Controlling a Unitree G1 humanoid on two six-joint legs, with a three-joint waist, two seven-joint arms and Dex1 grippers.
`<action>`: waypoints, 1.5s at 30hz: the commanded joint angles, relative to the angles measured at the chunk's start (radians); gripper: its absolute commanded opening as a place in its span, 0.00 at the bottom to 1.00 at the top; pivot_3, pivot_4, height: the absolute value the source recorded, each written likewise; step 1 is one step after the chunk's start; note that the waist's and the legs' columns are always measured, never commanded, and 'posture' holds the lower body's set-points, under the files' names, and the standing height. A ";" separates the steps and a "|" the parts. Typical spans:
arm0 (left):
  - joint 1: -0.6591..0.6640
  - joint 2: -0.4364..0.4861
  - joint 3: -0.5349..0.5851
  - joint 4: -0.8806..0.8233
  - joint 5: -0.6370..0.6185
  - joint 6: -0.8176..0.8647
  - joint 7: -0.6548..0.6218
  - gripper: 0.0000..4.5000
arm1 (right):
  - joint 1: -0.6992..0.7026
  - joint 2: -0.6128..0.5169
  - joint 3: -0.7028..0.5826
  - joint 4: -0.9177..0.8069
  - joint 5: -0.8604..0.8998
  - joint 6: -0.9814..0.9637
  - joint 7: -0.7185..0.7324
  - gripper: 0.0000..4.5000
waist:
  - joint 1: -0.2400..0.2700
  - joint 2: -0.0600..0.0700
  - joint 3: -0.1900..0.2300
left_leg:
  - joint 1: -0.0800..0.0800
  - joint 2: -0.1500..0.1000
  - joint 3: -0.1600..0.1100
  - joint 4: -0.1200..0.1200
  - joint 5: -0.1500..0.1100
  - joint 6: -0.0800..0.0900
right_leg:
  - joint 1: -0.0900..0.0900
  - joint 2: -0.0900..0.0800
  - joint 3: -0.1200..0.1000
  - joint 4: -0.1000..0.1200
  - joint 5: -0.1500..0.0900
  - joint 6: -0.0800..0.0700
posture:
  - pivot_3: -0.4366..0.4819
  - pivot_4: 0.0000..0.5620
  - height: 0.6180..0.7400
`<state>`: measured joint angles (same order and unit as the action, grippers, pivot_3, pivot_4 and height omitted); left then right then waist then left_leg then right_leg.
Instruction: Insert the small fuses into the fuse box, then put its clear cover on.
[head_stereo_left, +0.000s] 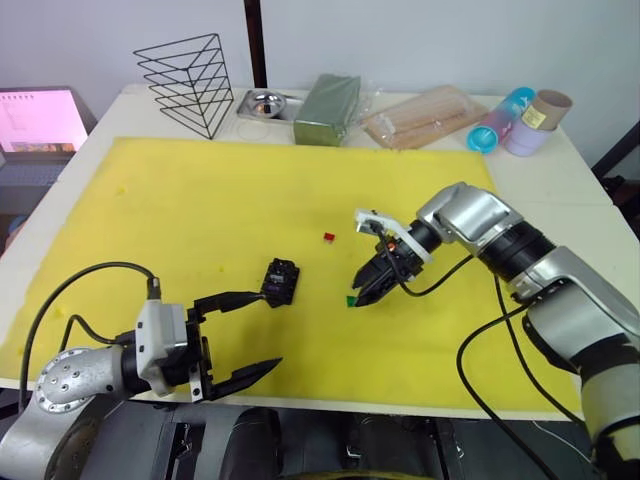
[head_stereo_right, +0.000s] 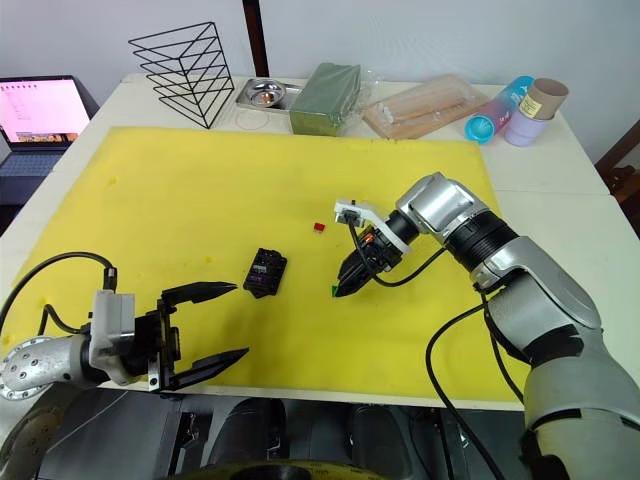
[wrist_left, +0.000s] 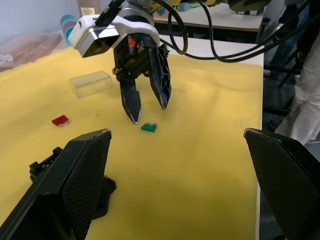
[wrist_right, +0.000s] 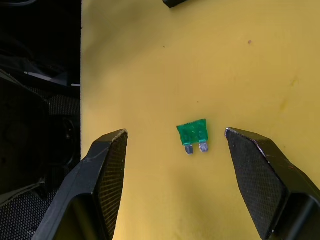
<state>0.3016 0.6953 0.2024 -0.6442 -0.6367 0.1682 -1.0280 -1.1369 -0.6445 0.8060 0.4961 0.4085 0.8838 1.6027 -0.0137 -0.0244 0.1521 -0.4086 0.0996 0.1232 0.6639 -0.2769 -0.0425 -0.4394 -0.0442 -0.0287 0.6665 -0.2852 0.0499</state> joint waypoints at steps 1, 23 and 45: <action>0.003 0.004 0.000 -0.025 0.003 -0.015 -0.002 1.00 | -0.018 0.007 0.009 -0.021 -0.001 -0.030 0.012 0.72 | 0.000 0.000 0.000 | 0.000 0.000 0.000 0.000 0.000 0.000 | 0.000 0.000 0.000 0.000 0.000 0.000 | 0.48 0.27 1.00; 0.017 0.006 -0.009 -0.054 0.000 0.000 0.011 1.00 | -0.030 0.075 0.042 0.081 -0.053 -0.020 0.012 0.54 | -0.001 0.000 0.000 | 0.000 0.000 0.000 0.000 0.000 0.000 | 0.000 0.000 0.000 0.000 0.000 0.000 | 0.48 0.27 1.00; 0.011 -0.001 -0.034 -0.048 0.015 -0.010 0.023 1.00 | -0.050 0.090 0.026 0.142 -0.050 -0.011 0.012 0.03 | -0.001 0.000 0.000 | 0.000 0.000 0.000 0.000 0.000 0.000 | 0.000 0.000 0.000 0.000 0.000 0.000 | 0.48 0.27 1.00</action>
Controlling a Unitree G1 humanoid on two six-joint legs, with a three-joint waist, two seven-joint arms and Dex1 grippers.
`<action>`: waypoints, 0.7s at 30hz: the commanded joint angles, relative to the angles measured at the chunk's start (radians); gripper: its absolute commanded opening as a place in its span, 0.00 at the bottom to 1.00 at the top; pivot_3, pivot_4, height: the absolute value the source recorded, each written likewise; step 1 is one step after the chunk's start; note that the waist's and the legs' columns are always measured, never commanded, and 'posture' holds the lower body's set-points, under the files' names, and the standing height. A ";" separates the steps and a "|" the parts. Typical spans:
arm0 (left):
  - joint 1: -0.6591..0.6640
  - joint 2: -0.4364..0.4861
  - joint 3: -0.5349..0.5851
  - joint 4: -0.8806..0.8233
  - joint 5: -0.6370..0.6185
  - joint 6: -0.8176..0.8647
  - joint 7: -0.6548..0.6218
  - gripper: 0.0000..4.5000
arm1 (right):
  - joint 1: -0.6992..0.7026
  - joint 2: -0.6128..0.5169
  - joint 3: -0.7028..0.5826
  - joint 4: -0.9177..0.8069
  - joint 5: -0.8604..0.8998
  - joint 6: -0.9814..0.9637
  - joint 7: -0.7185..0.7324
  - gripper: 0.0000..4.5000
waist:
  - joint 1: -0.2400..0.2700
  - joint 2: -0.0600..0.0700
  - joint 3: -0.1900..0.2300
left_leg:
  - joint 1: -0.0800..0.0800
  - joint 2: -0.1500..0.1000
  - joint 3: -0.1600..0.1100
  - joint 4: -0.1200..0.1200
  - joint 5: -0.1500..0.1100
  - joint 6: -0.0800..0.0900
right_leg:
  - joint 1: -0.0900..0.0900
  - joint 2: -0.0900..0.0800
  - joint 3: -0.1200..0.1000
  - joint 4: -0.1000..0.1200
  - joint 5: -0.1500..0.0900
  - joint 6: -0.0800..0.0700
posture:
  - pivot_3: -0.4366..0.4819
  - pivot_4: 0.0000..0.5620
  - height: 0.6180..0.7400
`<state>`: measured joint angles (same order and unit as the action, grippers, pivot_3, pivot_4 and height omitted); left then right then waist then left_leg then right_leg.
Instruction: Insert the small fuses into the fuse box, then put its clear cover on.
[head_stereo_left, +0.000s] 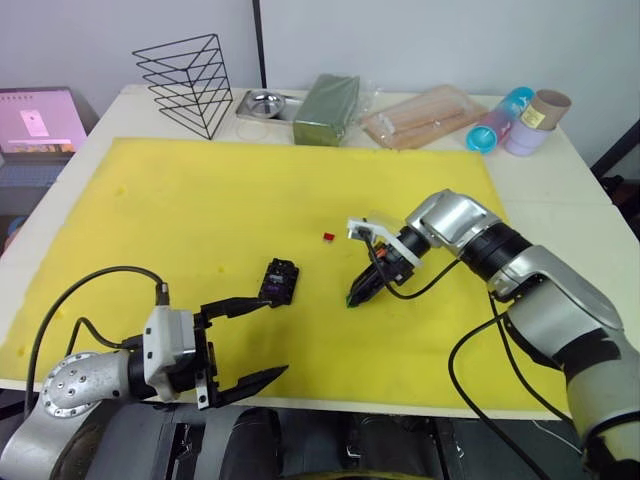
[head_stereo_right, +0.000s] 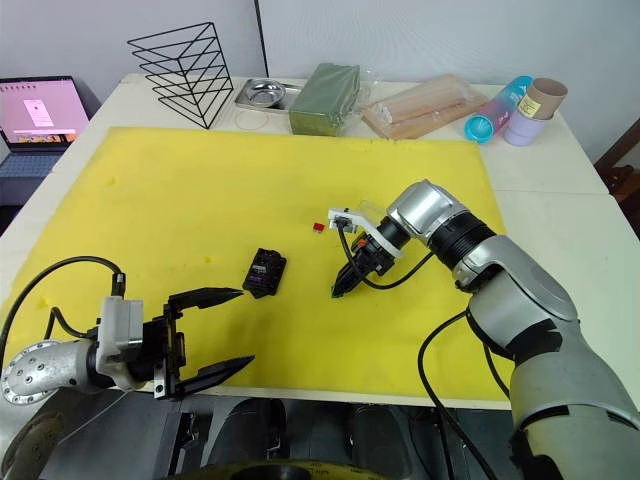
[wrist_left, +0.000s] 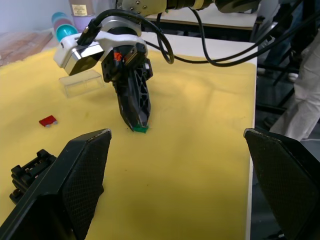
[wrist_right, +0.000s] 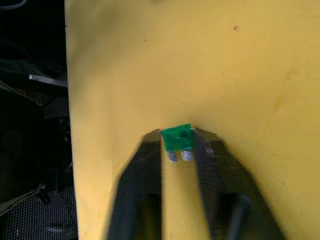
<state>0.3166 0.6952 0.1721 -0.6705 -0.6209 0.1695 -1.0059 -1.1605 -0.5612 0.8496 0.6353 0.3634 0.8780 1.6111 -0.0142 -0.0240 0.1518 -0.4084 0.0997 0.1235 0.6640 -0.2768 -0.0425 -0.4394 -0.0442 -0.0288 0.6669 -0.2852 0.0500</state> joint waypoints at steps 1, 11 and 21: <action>-0.004 0.000 -0.005 -0.022 -0.001 -0.011 0.002 1.00 | -0.026 0.008 -0.018 0.004 -0.006 -0.007 0.003 0.01 | 0.000 0.000 0.000 | 0.000 0.000 0.000 0.000 0.000 0.000 | 0.000 0.000 0.000 0.000 0.000 0.000 | 0.48 0.27 1.00; -0.001 0.005 -0.003 -0.020 0.000 -0.015 -0.007 1.00 | -0.016 0.005 -0.055 -0.004 -0.004 0.039 0.003 0.01 | 0.000 0.000 0.000 | 0.000 0.000 0.000 0.000 0.000 0.000 | 0.000 0.000 0.000 0.000 0.000 0.000 | 0.48 0.27 1.00; 0.021 -0.017 0.036 -0.034 -0.038 0.012 0.049 1.00 | 0.191 -0.101 -0.595 -0.421 0.319 0.736 -0.424 0.01 | 0.003 0.000 0.000 | -0.001 0.000 -0.001 0.000 0.000 0.000 | 0.000 -0.002 0.000 0.000 0.000 0.000 | 0.48 0.27 1.00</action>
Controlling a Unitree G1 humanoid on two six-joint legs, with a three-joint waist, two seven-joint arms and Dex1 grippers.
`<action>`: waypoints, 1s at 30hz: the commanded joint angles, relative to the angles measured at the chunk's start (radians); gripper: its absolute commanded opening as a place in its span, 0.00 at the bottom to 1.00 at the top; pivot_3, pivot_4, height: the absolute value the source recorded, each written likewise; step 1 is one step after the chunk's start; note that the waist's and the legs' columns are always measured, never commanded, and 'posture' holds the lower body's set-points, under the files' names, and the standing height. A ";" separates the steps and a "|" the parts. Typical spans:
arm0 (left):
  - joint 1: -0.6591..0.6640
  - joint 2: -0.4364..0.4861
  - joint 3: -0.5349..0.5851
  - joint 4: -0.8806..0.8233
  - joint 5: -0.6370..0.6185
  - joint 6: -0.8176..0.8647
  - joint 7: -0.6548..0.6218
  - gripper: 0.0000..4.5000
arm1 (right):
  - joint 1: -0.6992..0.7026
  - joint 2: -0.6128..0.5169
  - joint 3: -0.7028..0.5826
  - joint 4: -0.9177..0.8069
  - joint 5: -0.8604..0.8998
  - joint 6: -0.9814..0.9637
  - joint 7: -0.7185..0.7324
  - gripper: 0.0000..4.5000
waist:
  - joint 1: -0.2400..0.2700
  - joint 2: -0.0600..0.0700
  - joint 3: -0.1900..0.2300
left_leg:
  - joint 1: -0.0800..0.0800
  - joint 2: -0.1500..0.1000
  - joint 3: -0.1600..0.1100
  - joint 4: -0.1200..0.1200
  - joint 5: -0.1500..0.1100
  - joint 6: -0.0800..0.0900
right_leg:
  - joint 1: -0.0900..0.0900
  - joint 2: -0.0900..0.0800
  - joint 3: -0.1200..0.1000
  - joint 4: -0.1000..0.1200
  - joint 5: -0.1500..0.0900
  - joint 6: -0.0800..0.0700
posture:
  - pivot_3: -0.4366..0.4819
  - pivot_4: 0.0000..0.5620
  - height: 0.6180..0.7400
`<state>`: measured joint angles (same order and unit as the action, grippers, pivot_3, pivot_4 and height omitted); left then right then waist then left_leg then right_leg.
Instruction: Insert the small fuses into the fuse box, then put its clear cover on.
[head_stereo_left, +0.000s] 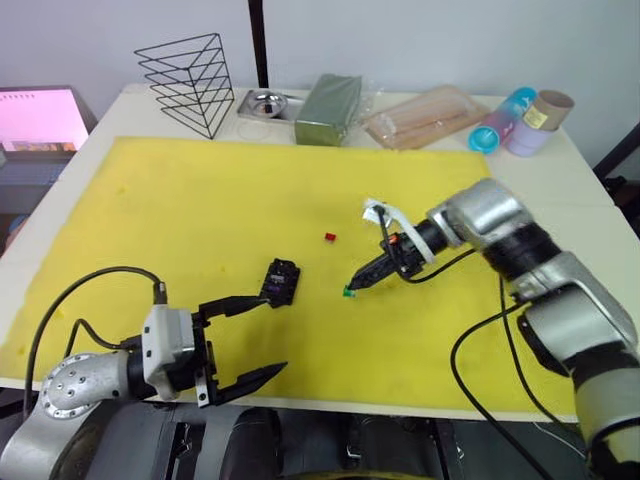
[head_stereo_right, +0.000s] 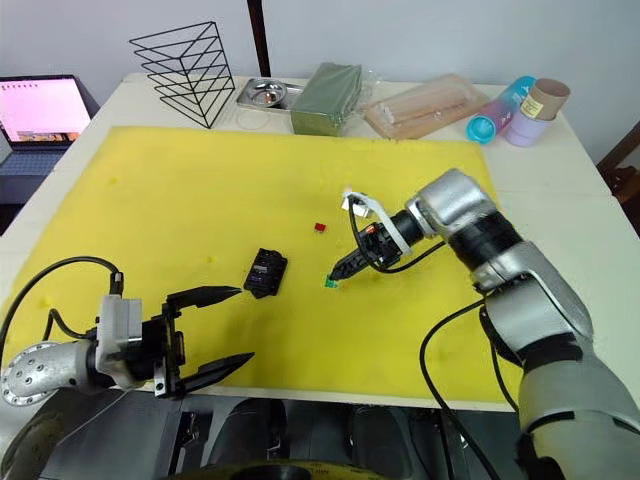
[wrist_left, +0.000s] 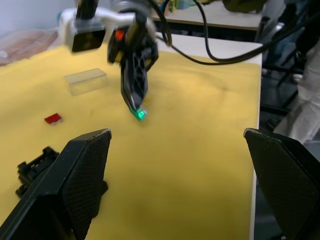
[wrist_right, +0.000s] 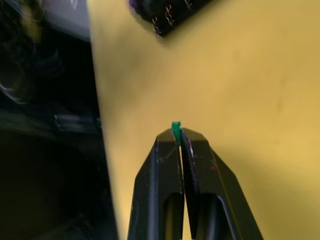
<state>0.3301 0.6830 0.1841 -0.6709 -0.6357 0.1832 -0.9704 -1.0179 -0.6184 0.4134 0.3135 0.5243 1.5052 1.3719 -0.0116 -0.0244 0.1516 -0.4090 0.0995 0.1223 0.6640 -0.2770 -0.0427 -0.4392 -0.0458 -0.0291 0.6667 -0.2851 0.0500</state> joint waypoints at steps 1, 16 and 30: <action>0.011 -0.004 0.024 -0.037 -0.025 -0.001 0.015 1.00 | 0.095 -0.073 -0.197 -0.164 0.236 0.109 -0.246 0.01 | 0.000 0.000 0.000 | 0.000 0.000 0.000 0.000 0.000 0.000 | 0.000 0.000 0.000 0.000 0.000 0.000 | 0.48 0.27 1.00; 0.003 0.016 0.039 -0.024 -0.046 0.011 0.001 1.00 | 0.690 -0.087 -0.411 -0.579 1.411 -0.308 -1.608 0.01 | 0.000 -0.001 -0.001 | 0.002 -0.002 -0.019 0.001 0.000 0.001 | 0.008 0.011 0.002 -0.001 0.000 -0.001 | 0.48 0.27 1.00; -0.007 0.027 0.045 -0.023 -0.028 0.002 -0.027 1.00 | 0.780 0.073 -0.353 -0.611 1.448 -0.490 -1.926 0.01 | -0.001 -0.001 -0.001 | 0.002 0.000 -0.019 0.001 0.000 0.001 | 0.009 0.013 0.005 -0.002 0.000 -0.001 | 0.48 0.27 1.00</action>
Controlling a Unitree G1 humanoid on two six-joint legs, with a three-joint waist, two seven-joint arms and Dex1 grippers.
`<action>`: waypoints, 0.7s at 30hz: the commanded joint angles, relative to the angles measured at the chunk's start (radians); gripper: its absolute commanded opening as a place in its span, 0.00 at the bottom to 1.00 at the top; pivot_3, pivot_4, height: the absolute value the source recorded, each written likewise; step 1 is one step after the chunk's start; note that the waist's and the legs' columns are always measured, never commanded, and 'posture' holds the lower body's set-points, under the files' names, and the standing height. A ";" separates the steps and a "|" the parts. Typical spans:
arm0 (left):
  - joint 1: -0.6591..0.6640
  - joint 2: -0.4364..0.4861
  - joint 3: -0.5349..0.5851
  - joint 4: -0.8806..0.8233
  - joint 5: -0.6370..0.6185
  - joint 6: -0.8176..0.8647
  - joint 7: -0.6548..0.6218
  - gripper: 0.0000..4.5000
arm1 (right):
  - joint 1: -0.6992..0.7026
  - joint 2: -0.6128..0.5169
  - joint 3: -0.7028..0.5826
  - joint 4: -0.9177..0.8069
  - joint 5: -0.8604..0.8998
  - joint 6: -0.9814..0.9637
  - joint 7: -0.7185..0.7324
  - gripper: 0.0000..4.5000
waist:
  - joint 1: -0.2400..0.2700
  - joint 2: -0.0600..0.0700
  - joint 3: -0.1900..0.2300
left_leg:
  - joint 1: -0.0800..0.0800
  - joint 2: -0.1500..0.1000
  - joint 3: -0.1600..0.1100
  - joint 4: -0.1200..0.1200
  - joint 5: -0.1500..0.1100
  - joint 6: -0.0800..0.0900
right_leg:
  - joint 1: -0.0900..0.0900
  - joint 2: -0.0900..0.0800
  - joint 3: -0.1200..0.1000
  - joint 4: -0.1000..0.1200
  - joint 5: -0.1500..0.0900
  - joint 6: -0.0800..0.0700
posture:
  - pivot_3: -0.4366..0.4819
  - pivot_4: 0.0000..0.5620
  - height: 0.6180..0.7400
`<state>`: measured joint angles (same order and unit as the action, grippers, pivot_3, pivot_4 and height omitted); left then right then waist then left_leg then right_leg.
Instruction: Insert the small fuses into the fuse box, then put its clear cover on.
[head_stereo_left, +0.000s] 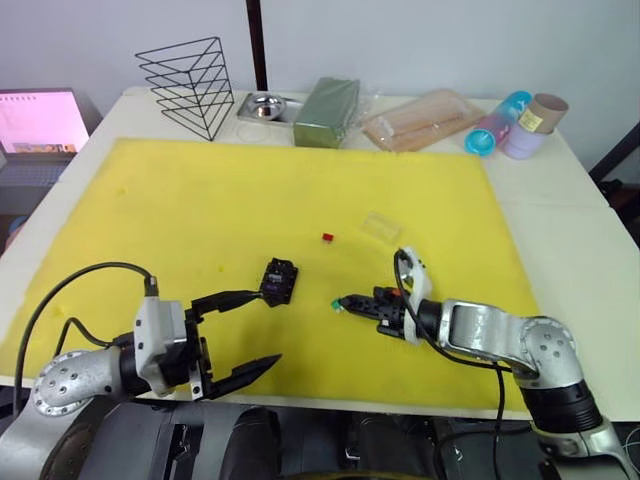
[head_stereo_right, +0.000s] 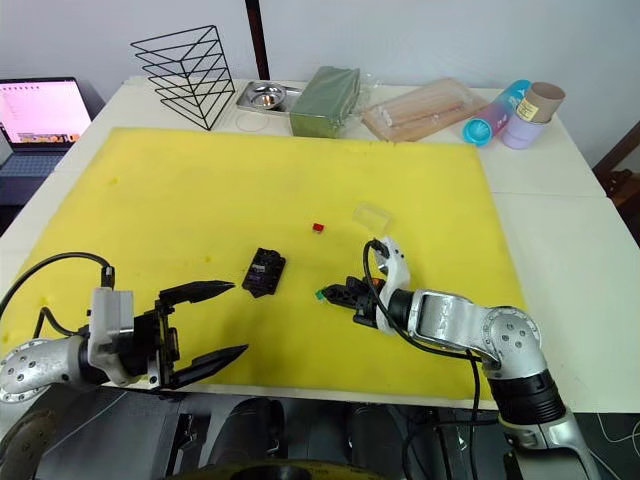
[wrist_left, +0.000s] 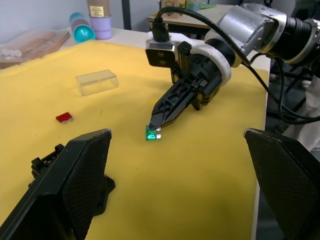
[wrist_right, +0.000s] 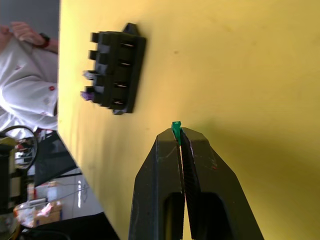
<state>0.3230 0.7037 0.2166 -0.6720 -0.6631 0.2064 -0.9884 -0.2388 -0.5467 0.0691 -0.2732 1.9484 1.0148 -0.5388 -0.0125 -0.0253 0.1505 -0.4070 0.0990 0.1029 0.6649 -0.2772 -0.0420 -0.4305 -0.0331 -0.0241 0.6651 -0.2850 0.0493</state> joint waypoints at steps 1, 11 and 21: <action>-0.001 0.001 0.013 -0.022 -0.003 -0.018 -0.003 1.00 | 0.001 0.001 -0.009 -0.026 0.024 0.001 -0.017 0.01 | 0.000 0.000 0.000 | 0.000 0.000 0.000 0.000 0.000 0.000 | 0.000 0.000 0.000 0.000 0.000 0.000 | 0.48 0.27 1.00; 0.012 -0.002 -0.005 -0.017 0.024 -0.047 -0.026 1.00 | -0.032 -0.140 -0.024 0.010 0.024 0.122 0.123 0.67 | 0.001 0.000 0.000 | 0.000 0.000 0.000 0.000 0.000 0.000 | 0.000 0.000 0.000 0.000 0.000 0.000 | 0.48 0.27 1.00; 0.014 -0.002 -0.005 -0.005 0.025 -0.067 -0.049 1.00 | -0.437 -0.380 0.087 0.193 -0.262 0.508 0.806 0.99 | -0.003 0.001 0.000 | 0.001 0.001 -0.001 0.000 0.000 0.000 | 0.000 0.003 0.002 -0.001 0.000 -0.001 | 0.48 0.27 1.00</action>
<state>0.3372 0.7024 0.2096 -0.6670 -0.6389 0.1597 -1.0326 -0.6503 -0.9338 0.1432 -0.0967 1.7708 1.4832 0.1369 -0.0157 -0.0245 0.1507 -0.4062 0.1006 0.1018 0.6649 -0.2774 -0.0415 -0.4306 -0.0295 -0.0222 0.6643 -0.2853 0.0485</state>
